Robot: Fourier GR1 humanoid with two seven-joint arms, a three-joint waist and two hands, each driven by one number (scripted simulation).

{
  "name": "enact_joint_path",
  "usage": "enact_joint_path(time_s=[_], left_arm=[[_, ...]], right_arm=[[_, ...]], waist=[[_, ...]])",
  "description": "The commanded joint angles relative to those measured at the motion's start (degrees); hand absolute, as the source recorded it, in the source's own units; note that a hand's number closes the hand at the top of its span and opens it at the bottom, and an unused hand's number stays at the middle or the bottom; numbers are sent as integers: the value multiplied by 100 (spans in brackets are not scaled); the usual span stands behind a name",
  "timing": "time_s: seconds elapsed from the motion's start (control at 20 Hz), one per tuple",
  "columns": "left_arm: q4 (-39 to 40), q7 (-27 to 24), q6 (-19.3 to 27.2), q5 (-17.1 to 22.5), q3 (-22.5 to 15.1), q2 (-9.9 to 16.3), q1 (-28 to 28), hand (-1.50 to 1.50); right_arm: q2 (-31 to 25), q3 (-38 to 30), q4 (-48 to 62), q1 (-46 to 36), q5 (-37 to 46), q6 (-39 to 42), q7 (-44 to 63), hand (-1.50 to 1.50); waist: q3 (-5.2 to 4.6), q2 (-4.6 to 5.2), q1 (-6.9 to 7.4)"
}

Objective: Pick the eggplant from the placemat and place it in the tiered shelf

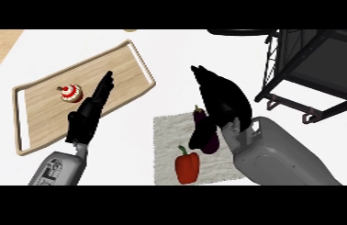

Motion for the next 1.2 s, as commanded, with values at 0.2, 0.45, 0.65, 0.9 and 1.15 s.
enact_joint_path(time_s=[0.2,0.45,0.65,0.9,1.15], left_arm=[[-199,131,90,-194,-103,-247,190,0],[68,-189,-91,-163,117,-160,203,0],[-27,48,-174,-219,118,-171,46,0],[150,228,-263,-134,339,-210,-306,0],[8,256,-184,-297,310,-271,-189,0]], right_arm=[[443,85,-35,195,455,257,931,-150],[643,-84,344,220,613,362,804,-150],[847,-61,495,458,1018,104,663,-150],[1077,-118,1036,340,1231,200,423,-150],[752,-39,245,1087,1257,526,486,-150]], waist=[[2,-8,11],[0,4,8],[2,2,-1],[1,15,7],[3,-6,-55]])
